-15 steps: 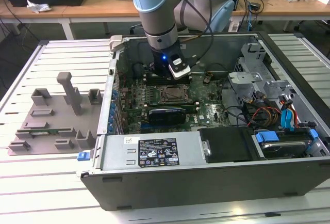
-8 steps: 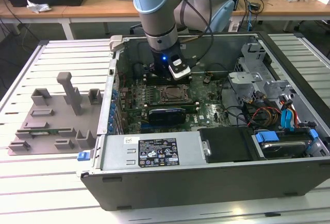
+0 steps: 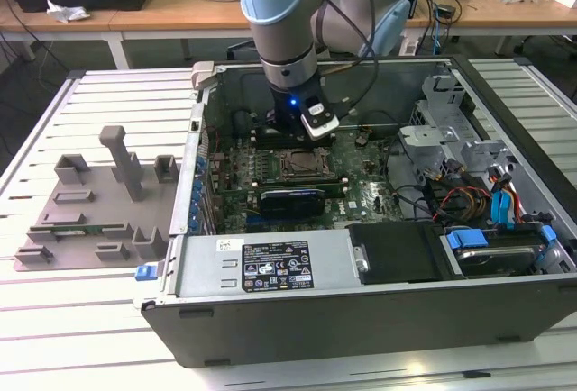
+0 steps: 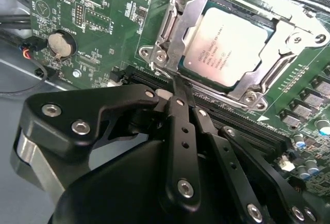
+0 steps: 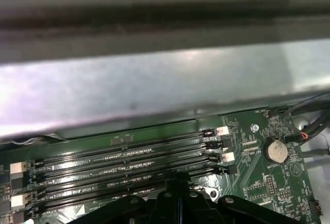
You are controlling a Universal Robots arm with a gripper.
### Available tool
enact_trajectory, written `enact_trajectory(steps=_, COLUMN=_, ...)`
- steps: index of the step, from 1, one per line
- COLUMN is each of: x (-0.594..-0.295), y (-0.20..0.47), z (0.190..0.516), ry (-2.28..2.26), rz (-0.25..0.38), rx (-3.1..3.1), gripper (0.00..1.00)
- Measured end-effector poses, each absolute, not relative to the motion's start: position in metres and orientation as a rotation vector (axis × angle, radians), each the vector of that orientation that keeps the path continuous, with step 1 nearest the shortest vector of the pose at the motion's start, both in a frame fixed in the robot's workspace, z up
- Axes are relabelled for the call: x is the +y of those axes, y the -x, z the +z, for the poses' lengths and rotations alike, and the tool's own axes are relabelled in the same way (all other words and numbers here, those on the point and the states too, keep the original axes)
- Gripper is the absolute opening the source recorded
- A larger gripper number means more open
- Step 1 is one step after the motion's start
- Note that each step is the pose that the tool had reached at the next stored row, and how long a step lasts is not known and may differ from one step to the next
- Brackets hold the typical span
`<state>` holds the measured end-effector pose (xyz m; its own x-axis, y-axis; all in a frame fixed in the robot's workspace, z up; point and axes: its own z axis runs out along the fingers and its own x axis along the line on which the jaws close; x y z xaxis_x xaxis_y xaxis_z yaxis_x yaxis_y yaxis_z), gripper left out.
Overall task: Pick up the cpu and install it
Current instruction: 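Install the first cpu locking lever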
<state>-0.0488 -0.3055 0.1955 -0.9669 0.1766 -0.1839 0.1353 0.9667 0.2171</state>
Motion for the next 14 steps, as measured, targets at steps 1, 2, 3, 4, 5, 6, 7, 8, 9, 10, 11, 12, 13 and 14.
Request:
enact_trajectory(steps=1, x=-0.305, y=0.049, z=0.195, ry=-0.234, rz=0.309, rx=2.913, gripper=0.11)
enact_trajectory(steps=2, x=-0.305, y=0.049, z=0.195, ry=-0.235, rz=0.311, rx=2.913, gripper=0.11)
enact_trajectory(steps=3, x=-0.305, y=0.049, z=0.195, ry=-0.235, rz=0.312, rx=2.913, gripper=0.11)
enact_trajectory(steps=4, x=-0.305, y=0.049, z=0.195, ry=-0.235, rz=0.312, rx=2.913, gripper=0.11)
enact_trajectory(steps=5, x=-0.305, y=0.049, z=0.196, ry=-0.234, rz=0.311, rx=2.913, gripper=0.11)
enact_trajectory(steps=6, x=-0.305, y=0.048, z=0.196, ry=-0.234, rz=0.306, rx=2.913, gripper=0.11)
enact_trajectory(steps=7, x=-0.305, y=0.048, z=0.198, ry=-0.232, rz=0.292, rx=2.914, gripper=0.11)
enact_trajectory(steps=8, x=-0.305, y=0.048, z=0.199, ry=-0.231, rz=0.278, rx=2.915, gripper=0.11)
enact_trajectory(steps=9, x=-0.306, y=0.049, z=0.201, ry=-0.23, rz=0.265, rx=2.916, gripper=0.11)
enact_trajectory(steps=10, x=-0.306, y=0.049, z=0.203, ry=-0.23, rz=0.257, rx=2.916, gripper=0.11)
enact_trajectory(steps=11, x=-0.305, y=0.049, z=0.206, ry=-0.229, rz=0.245, rx=2.916, gripper=0.11)
enact_trajectory(steps=12, x=-0.305, y=0.048, z=0.208, ry=-0.229, rz=0.233, rx=2.916, gripper=0.11)
enact_trajectory(steps=13, x=-0.305, y=0.048, z=0.21, ry=-0.228, rz=0.221, rx=2.917, gripper=0.11)
enact_trajectory(steps=14, x=-0.305, y=0.048, z=0.212, ry=-0.228, rz=0.204, rx=2.917, gripper=0.11)
